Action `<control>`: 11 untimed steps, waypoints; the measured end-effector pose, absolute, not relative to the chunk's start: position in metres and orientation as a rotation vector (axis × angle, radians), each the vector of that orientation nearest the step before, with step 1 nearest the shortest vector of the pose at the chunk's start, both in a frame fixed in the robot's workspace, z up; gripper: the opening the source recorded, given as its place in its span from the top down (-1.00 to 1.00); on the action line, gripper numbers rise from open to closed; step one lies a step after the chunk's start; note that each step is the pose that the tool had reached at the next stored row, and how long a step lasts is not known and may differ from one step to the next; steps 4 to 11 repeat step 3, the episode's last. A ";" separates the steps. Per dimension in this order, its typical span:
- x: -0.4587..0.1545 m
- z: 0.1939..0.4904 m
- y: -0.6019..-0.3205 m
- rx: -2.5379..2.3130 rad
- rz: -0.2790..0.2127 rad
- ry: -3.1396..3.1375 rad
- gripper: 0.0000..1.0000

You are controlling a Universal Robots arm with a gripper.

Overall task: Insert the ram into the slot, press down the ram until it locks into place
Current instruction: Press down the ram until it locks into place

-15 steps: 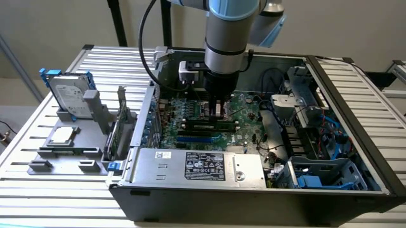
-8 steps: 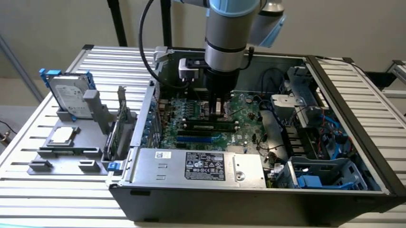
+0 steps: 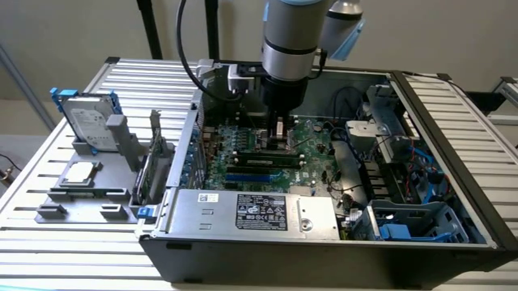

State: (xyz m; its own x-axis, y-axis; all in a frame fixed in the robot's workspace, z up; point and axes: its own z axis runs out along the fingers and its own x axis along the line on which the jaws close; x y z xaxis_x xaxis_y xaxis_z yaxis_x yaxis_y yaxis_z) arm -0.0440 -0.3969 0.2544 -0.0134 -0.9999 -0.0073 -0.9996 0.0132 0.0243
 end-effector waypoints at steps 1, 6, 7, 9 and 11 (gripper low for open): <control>-0.044 0.254 -0.397 2.198 -0.035 -2.228 0.80; -0.044 0.254 -0.397 2.198 -0.035 -2.228 0.80; -0.044 0.254 -0.397 2.198 -0.035 -2.228 0.80; -0.044 0.254 -0.397 2.198 -0.035 -2.228 0.80; -0.044 0.254 -0.397 2.198 -0.035 -2.228 0.80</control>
